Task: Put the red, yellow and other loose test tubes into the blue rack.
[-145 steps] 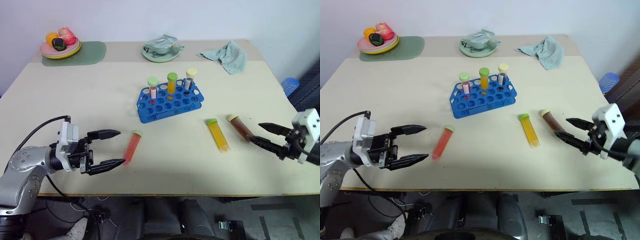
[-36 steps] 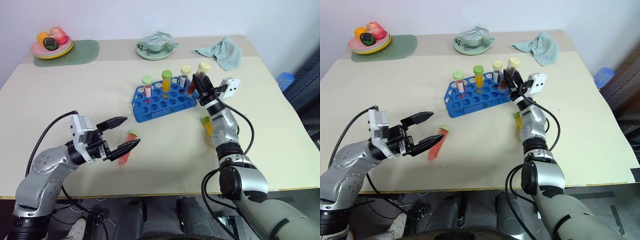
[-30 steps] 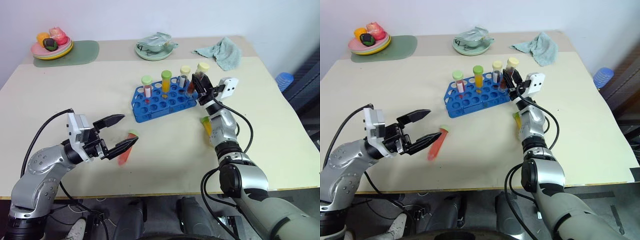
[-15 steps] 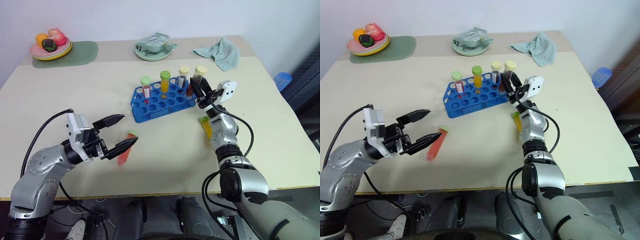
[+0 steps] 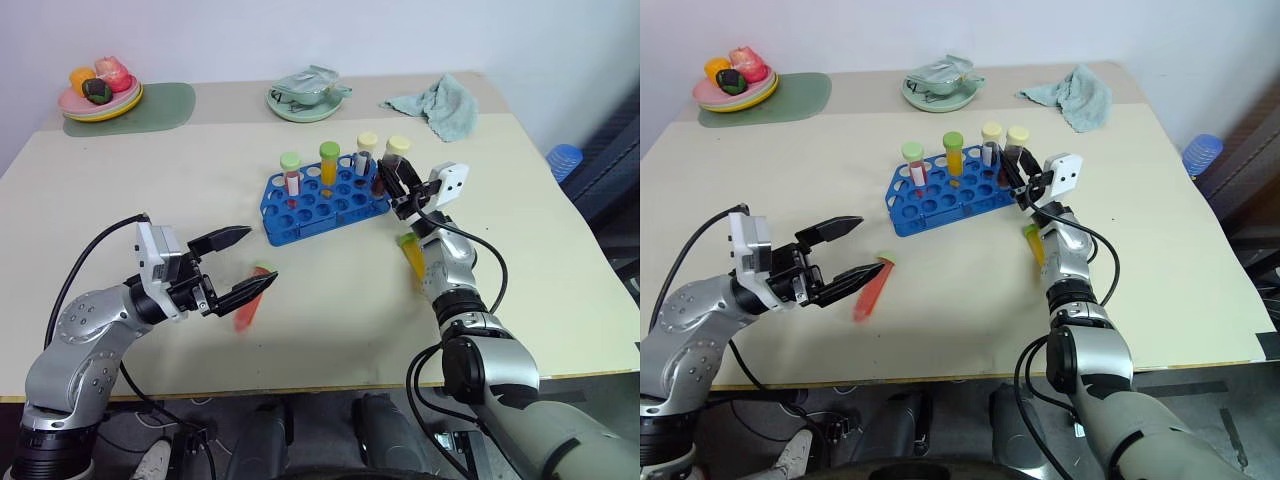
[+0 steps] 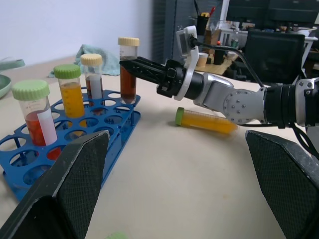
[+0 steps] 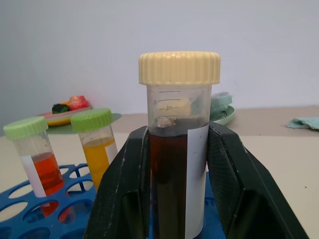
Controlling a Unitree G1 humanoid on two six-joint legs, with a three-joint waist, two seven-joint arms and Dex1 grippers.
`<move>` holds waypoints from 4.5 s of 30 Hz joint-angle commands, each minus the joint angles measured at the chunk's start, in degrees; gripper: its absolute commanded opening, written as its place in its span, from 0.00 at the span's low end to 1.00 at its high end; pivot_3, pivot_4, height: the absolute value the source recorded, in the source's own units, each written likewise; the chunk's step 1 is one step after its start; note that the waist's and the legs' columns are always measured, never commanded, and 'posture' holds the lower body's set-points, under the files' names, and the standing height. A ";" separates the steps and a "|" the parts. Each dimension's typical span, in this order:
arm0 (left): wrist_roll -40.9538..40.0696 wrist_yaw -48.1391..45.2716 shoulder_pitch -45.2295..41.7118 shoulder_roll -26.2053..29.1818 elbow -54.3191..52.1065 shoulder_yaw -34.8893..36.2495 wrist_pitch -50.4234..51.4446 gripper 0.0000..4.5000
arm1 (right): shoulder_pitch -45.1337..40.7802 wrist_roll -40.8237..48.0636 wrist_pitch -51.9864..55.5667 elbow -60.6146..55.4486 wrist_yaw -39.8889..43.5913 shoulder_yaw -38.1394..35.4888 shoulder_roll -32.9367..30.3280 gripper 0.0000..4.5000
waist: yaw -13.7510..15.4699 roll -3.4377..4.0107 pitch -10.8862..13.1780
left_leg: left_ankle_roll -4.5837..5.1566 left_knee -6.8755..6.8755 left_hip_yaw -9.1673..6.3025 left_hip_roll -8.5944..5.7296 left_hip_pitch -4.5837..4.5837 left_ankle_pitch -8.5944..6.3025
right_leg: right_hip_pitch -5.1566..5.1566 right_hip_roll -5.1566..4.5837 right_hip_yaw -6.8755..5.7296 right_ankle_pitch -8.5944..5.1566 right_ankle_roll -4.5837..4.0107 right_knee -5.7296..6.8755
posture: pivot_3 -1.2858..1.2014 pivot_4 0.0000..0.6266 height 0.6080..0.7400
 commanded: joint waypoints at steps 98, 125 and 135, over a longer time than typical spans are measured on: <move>2.08 -3.83 -2.45 -4.13 4.00 -6.11 -4.99 1.00 | -4.18 41.22 119.10 -60.01 -28.02 17.55 -30.21 0.18 | 1.40 0.00 0.04 | 0.14 -0.01 0.03 0.01 -0.45 -0.06 | -0.39 0.00 -0.02 -0.02 -0.02 -0.15 | 0.52 0.24 1.00; -0.67 0.57 -1.13 -1.00 -1.47 -0.51 0.19 1.00 | 5.07 3.13 8.34 -23.39 -2.34 11.63 4.21 0.18 | 1.23 -0.03 0.02 | 0.02 -0.01 0.03 0.01 -0.32 0.00 | -0.38 0.00 0.00 -0.01 -0.01 -0.04 | 0.52 0.24 1.00; -0.77 1.53 0.22 -0.92 -3.24 0.44 0.87 1.00 | 3.14 0.58 1.00 -13.14 -1.06 10.22 2.59 0.18 | 1.17 -0.02 0.02 | 0.01 -0.02 0.03 0.01 -0.32 0.01 | -0.39 0.01 0.01 -0.01 -0.02 -0.01 | 0.52 0.24 1.00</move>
